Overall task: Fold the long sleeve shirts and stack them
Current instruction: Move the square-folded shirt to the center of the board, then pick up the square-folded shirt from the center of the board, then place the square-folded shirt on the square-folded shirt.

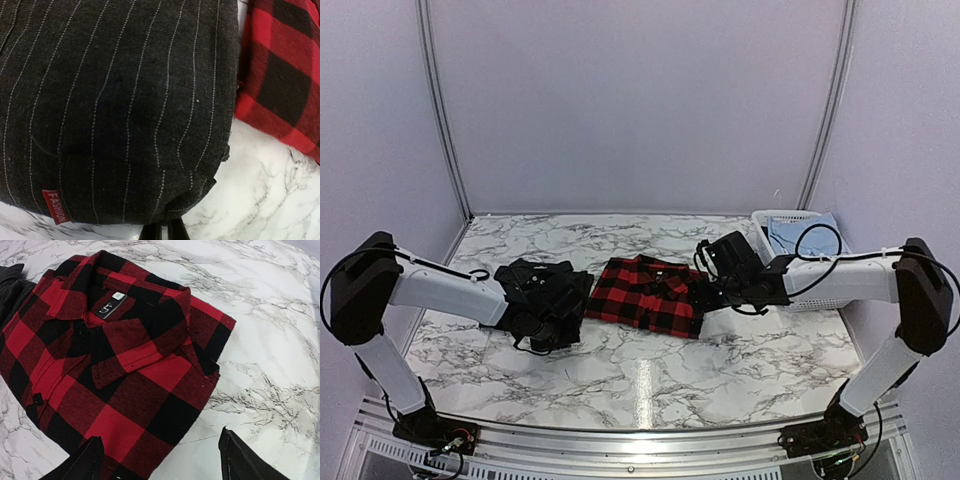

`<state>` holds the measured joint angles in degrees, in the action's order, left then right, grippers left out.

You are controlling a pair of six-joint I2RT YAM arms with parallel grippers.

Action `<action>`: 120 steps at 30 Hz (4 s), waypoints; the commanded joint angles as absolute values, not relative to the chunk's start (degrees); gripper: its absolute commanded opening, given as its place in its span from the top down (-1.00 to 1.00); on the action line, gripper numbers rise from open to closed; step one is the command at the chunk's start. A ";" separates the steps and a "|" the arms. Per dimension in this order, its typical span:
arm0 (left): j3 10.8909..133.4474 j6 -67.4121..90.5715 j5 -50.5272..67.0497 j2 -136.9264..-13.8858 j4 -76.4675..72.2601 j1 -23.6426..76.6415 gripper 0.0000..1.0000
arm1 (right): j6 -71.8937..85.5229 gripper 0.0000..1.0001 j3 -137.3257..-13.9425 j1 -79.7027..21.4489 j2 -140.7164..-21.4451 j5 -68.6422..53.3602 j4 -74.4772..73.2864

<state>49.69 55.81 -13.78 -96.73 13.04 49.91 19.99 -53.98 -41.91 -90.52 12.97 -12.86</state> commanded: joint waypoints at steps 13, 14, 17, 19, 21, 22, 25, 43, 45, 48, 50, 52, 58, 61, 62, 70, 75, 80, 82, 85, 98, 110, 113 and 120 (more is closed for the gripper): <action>53.44 50.88 -0.25 -93.97 15.65 56.04 0.06 | 23.30 -0.59 -52.54 -36.80 -89.89 2.40 -9.65; 53.42 49.99 1.67 -93.32 16.25 56.12 0.04 | 24.09 -0.60 -52.46 -36.19 -90.22 1.82 -9.47; 53.71 47.66 3.08 -90.88 17.45 56.11 -0.03 | 26.57 -0.61 -51.78 -35.22 -91.32 1.62 -8.52; 54.86 45.82 2.39 -89.63 18.38 55.95 -0.07 | 28.76 -0.60 -51.12 -34.82 -92.78 0.98 -7.46; 56.64 44.11 1.72 -89.36 19.20 55.48 -0.10 | 30.87 -0.56 -50.41 -34.84 -93.92 0.62 -6.19; 57.41 43.44 1.78 -89.48 19.33 55.09 -0.11 | 32.04 -0.53 -49.76 -34.81 -94.21 -0.81 -5.11; 59.09 41.92 2.36 -90.06 19.40 53.67 -0.11 | 35.68 -0.44 -47.52 -34.81 -94.09 -1.18 -2.44; 66.40 35.09 4.30 -94.55 19.10 45.47 -0.18 | 28.87 1.00 -50.50 -30.64 -98.71 -2.60 -6.29; 67.33 34.42 4.43 -96.08 18.92 45.20 -0.18 | 26.17 1.00 -49.91 -28.68 -97.47 -2.97 -7.45; 69.28 33.59 5.35 -99.47 17.50 44.73 -0.19 | 23.25 1.00 -49.56 -27.25 -96.88 -4.07 -8.04; 71.17 33.23 5.89 -102.43 16.52 44.22 -0.20 | 21.77 1.00 -51.12 -27.01 -98.19 -5.44 -9.16; 72.80 33.36 6.89 -105.40 15.06 43.45 -0.20 | 20.81 1.00 -52.82 -27.05 -99.86 -6.66 -10.49; 78.76 34.10 8.32 -114.63 12.00 41.96 -0.19 | 22.12 1.00 -52.91 -27.07 -99.21 -5.79 -10.37; 81.28 34.62 6.84 -117.81 11.89 41.66 -0.18 | 22.36 1.00 -53.70 -27.07 -98.97 -4.91 -11.33; 81.71 34.69 5.95 -118.57 11.87 41.66 -0.18 | 22.46 1.00 -54.09 -27.07 -98.84 -4.66 -11.84; 82.96 35.31 5.73 -123.30 11.58 41.66 -0.16 | 24.19 1.00 -53.69 -27.07 -96.39 -1.73 -11.77; 82.96 36.26 7.26 -123.72 9.58 41.97 0.16 | 25.86 1.00 -53.70 -27.76 -96.85 -3.22 -10.72; 83.32 38.22 9.45 -124.05 7.44 42.57 0.60 | 26.90 1.00 -55.12 -29.62 -96.50 -2.20 -10.87; 83.25 38.89 10.14 -123.82 6.65 42.89 0.75 | 27.21 1.00 -55.80 -30.48 -96.02 -1.71 -11.02; 82.87 39.34 10.09 -122.11 5.69 43.32 0.97 | 27.34 1.00 -57.17 -31.90 -95.55 -1.08 -11.94; 80.21 37.44 5.88 -107.48 7.56 43.15 1.00 | 28.88 1.00 -64.98 -37.87 -92.40 2.07 -16.30; 69.99 34.64 0.39 -88.07 15.63 39.03 1.00 | 32.98 1.00 -78.28 -48.57 -98.09 4.74 -18.06; 66.37 33.71 -2.96 -82.19 18.71 36.56 1.00 | 34.01 1.00 -83.34 -51.83 -102.23 4.50 -17.48; 58.54 29.63 -4.36 -72.41 24.61 26.47 1.00 | 35.76 1.00 -96.58 -58.52 -114.50 4.83 -14.85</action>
<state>61.08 33.30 -2.44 -76.38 20.03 31.11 33.74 -89.84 -55.33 -109.86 4.21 -18.57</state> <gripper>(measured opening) 0.017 0.006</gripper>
